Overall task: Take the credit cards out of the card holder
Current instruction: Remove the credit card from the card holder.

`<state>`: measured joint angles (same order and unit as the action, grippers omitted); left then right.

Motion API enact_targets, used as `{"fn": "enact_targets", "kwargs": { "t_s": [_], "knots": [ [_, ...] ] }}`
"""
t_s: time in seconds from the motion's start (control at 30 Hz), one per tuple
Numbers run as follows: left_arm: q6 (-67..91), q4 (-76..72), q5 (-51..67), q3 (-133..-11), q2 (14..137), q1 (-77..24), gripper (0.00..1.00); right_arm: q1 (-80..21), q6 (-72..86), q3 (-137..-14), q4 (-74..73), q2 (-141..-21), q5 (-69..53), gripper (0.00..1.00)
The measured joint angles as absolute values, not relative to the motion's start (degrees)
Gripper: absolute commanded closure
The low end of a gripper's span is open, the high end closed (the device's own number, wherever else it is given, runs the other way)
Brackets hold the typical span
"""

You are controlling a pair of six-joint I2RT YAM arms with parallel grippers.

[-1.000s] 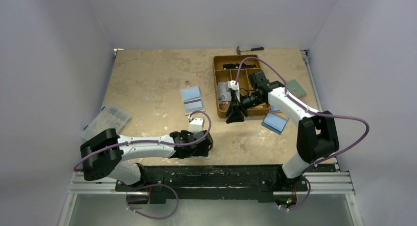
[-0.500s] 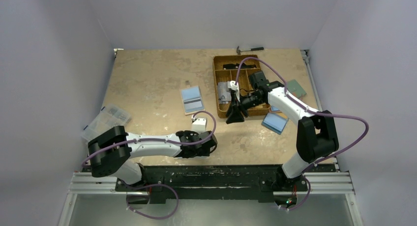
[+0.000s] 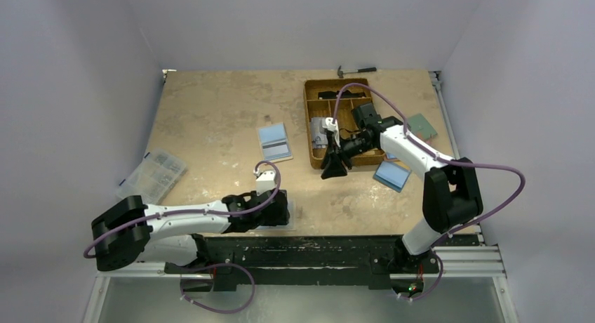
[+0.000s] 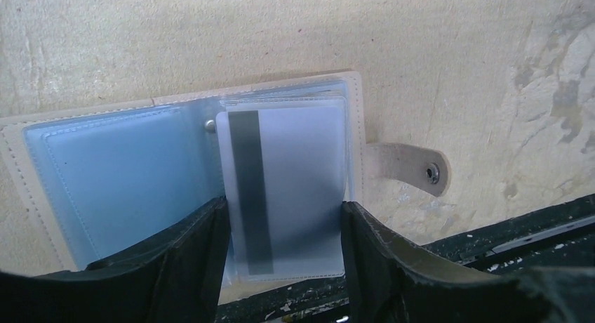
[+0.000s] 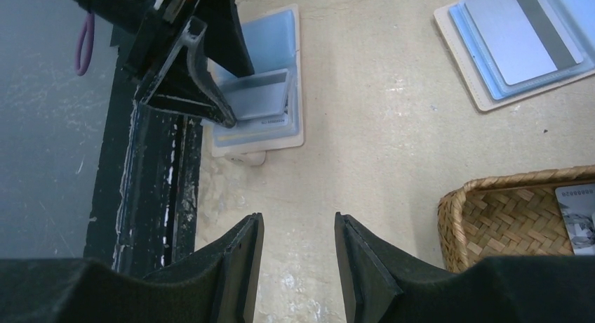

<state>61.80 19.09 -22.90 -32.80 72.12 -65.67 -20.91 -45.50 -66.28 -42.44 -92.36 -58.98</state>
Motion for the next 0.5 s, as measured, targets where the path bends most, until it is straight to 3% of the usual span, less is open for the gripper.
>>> {"fn": "enact_targets", "kwargs": {
  "t_s": [0.3, 0.4, 0.5],
  "knots": [
    [61.7, 9.0, -16.8, -25.2, 66.4, -61.8, 0.49, -28.2, -46.6, -66.3, -42.2, -93.9, -57.6, 0.53],
    [61.7, 6.3, -15.4, -23.4, 65.0, -61.0, 0.51, -31.5, -45.7, -66.2, -41.0, -95.4, -56.9, 0.61],
    [61.7, 3.9, -14.2, -21.2, 62.8, -60.3, 0.52, -34.0, -42.7, -66.0, -38.5, -96.8, -55.9, 0.79]
  ]
}}
